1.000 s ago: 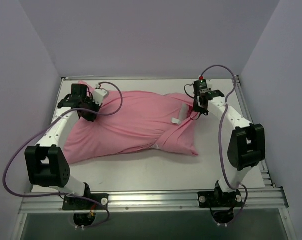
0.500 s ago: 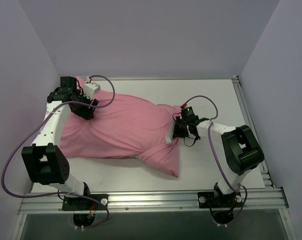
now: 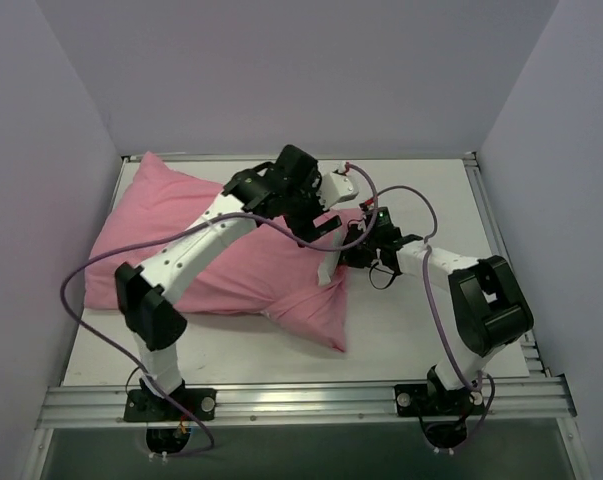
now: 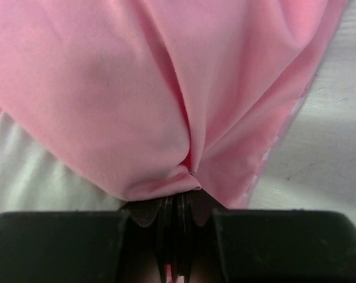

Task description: Remove the pillowcase from the pillow

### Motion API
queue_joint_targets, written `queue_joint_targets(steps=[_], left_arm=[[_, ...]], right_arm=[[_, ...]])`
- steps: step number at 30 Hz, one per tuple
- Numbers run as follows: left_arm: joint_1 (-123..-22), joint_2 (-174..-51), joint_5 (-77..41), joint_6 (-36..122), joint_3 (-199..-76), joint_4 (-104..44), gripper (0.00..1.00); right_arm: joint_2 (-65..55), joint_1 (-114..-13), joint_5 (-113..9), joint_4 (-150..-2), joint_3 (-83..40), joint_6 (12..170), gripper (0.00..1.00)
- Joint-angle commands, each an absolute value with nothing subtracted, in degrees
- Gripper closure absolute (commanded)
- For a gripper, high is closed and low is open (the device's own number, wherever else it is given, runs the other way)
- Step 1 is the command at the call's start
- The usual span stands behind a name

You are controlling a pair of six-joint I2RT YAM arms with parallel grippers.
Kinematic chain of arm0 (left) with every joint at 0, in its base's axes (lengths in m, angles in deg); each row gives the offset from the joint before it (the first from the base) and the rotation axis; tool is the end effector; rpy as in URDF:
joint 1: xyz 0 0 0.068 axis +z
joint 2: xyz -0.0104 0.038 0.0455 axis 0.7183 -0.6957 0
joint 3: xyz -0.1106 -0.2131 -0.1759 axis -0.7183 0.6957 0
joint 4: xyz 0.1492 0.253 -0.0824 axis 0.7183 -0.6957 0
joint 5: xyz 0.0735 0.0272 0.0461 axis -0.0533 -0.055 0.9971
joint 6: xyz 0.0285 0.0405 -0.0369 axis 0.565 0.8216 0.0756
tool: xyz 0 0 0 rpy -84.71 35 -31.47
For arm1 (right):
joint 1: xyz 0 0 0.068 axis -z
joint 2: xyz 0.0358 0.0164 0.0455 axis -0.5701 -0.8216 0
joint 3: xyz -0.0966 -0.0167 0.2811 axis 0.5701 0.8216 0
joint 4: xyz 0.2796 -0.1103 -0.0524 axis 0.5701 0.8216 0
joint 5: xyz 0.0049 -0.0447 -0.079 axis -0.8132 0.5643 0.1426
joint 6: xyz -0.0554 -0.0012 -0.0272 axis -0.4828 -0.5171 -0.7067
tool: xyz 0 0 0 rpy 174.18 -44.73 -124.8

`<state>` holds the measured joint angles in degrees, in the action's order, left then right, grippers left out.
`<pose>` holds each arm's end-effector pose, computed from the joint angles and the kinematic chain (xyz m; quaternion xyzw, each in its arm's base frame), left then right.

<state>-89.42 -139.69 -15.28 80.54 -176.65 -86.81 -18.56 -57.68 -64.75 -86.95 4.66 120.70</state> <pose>0.3187 -0.3089 0.4165 0.5449 0.7467 -0.1021 0.3675 0.3516 0.1662 0.1721 0.0213 0.8746 0.3628 0.3210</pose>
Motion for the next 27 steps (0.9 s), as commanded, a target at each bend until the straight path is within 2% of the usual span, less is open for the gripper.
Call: queue_joint_targets(steps=[1,2,3,7,9,10,13,16,19,20,26,27], left_arm=[[-90.0,-149.1,-11.6,77.2,-180.1,-89.2,0.00],[-90.2,-150.2,-11.8,76.8,-180.7,-88.8,0.00],[-90.2,-151.6,-11.7,76.3,-181.2,-87.7,0.09],[-90.2,-153.6,-12.5,75.8,-182.0,-86.5,0.20],[-90.2,-154.2,-12.4,75.3,-181.9,-86.5,0.34],[-90.1,-154.2,-12.4,75.2,-181.7,-86.5,0.47],[-90.0,-153.5,-12.4,74.9,-180.6,-86.0,0.61],[-89.3,-151.8,-11.3,74.5,-180.0,-85.4,0.65],[-87.1,-150.0,-10.1,74.0,-180.1,-84.8,0.75],[-86.5,-149.6,-8.5,73.9,-180.2,-84.7,0.83],[-82.3,-146.6,-8.9,74.3,-181.1,-85.3,0.92],[-82.1,-146.1,-8.7,74.4,-180.9,-85.4,0.98]], right_arm=[[-14.8,-57.8,-67.9,-89.9,4.9,122.7,1.00],[-14.3,-57.7,-68.0,-89.9,4.9,123.1,1.00],[-14.0,-57.5,-68.2,-89.8,5.0,123.2,1.00],[-12.9,-57.3,-68.4,-89.9,5.4,123.9,1.00],[-12.6,-57.3,-68.3,-89.8,5.6,124.0,1.00],[-12.5,-57.3,-68.2,-89.7,5.8,124.1,1.00],[-11.8,-57.0,-67.6,-89.0,6.6,124.1,1.00],[-11.7,-55.4,-66.3,-86.5,7.7,123.6,1.00],[-10.9,-52.3,-66.4,-85.6,10.5,123.5,1.00],[-10.7,-51.6,-66.4,-85.5,11.3,123.3,1.00],[-9.9,-50.6,-66.8,-85.2,14.2,122.3,1.00],[-9.7,-50.8,-67.1,-85.5,14.2,122.3,1.00]])
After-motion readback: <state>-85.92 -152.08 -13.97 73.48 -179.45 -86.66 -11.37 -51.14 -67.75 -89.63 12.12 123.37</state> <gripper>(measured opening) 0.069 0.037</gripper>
